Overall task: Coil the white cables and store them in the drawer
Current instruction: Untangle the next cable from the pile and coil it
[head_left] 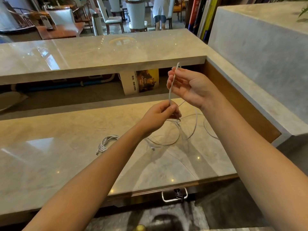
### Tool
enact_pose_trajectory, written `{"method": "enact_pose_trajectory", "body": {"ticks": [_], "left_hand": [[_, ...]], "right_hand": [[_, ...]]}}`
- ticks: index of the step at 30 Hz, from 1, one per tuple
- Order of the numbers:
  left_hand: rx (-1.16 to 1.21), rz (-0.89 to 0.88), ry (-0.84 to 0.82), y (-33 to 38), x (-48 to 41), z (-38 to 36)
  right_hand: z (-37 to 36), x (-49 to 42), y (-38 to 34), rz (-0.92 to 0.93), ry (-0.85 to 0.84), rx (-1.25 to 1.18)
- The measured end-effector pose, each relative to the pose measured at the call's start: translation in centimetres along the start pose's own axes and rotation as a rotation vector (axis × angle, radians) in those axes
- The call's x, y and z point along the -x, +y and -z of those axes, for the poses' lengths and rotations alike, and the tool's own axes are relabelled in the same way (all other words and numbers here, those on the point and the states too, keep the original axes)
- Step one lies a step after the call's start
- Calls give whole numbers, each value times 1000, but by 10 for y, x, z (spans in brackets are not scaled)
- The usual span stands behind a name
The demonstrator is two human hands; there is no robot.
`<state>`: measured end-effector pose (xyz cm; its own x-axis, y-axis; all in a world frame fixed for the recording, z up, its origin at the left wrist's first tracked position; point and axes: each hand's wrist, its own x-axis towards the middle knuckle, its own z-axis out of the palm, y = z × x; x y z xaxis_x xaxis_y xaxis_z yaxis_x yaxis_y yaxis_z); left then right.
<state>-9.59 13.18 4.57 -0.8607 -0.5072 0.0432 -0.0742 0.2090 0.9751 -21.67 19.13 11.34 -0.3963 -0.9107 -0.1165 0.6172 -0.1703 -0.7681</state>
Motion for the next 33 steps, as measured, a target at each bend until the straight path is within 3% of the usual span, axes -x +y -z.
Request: {"method": "enact_pose_trajectory", "body": {"ticks": [5, 8, 10, 13, 15, 18, 22, 27, 33], "left_hand": [[30, -20, 12, -11, 8, 21], [-100, -61, 259, -19, 6, 31], [-317, -161, 392, -15, 0, 34], [-579, -254, 320, -5, -14, 37], [-409, -188, 250, 0, -18, 36], [-4, -78, 304, -4, -19, 39], [188, 14, 238, -22, -12, 43], [136, 97, 70, -33, -2, 55], [7, 50, 105, -41, 4, 72]], "right_hand": [[11, -3, 2, 8, 118, 176], [15, -2, 12, -8, 114, 493], [15, 1, 18, 2, 55, 774], [11, 2, 24, 102, -21, 1078], [9, 0, 22, 256, 27, 1167], [11, -7, 13, 457, 144, 1169], [20, -18, 2, 559, 292, 1161], [40, -27, 7, 584, 428, 1135], [50, -39, 5, 617, 551, 1076]]}}
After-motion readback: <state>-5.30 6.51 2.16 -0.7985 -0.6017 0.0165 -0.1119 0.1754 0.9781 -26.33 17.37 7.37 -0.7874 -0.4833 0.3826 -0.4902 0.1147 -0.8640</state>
